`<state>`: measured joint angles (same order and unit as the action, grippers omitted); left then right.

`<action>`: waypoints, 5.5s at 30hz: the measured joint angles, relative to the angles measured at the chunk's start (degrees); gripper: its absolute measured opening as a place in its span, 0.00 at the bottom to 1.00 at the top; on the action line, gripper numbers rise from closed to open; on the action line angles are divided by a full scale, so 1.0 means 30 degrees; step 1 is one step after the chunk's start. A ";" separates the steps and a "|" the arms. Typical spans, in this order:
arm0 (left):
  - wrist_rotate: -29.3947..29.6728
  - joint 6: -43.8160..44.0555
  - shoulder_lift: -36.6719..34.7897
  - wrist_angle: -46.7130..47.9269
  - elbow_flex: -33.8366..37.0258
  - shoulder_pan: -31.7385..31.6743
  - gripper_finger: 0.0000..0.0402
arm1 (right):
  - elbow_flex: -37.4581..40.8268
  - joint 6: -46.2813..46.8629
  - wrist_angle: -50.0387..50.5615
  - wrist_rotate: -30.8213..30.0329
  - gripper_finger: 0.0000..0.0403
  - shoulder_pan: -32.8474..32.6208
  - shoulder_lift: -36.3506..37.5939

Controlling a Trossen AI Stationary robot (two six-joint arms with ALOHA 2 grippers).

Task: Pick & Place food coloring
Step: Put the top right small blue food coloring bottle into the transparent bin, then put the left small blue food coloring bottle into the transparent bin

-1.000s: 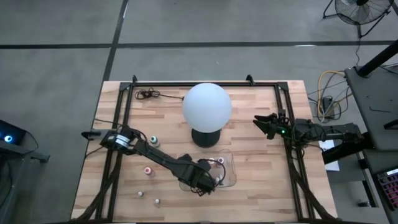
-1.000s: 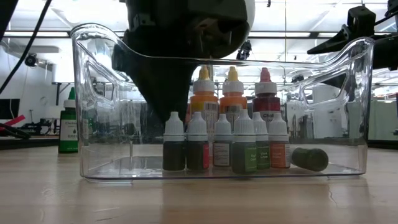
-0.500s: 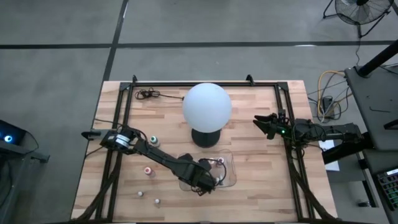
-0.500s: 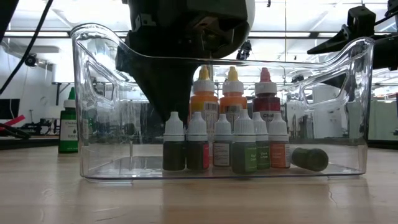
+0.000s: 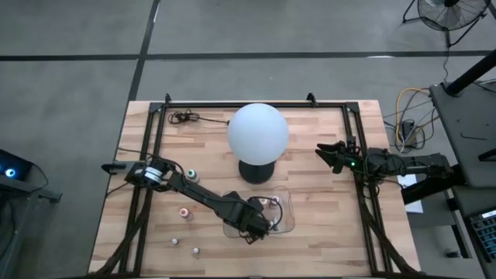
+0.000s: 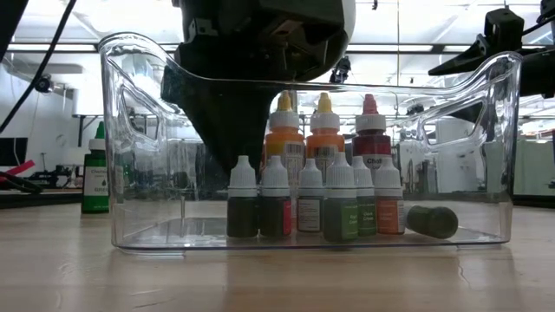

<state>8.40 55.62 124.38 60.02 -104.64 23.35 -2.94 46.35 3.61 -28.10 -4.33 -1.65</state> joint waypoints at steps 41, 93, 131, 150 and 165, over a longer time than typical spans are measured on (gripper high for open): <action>-0.0357 0.5577 -0.5067 0.1921 0.0000 0.0470 0.67 | 0.0006 0.0002 -0.0003 0.0000 0.75 -0.0002 0.0007; -0.0581 1.1998 -1.0848 0.5279 0.7471 1.0666 0.67 | 0.0000 0.0005 -0.0001 0.0000 0.75 -0.0001 0.0007; -0.2578 1.2373 -0.8099 -0.0397 1.2182 1.0552 0.67 | 0.0000 0.0000 -0.0004 0.0000 0.75 -0.0004 0.0007; -0.3045 1.2785 -0.7650 -0.0880 1.2182 1.0637 0.56 | 0.0000 0.0000 -0.0004 0.0000 0.75 -0.0002 0.0007; -0.3198 1.2771 -0.7650 -0.0865 1.2189 1.0622 0.24 | 0.0000 0.0001 0.0004 0.0000 0.75 -0.0004 0.0007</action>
<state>-1.19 93.93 101.43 57.43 -68.07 55.22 -2.94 46.35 3.62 -28.10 -4.34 -1.63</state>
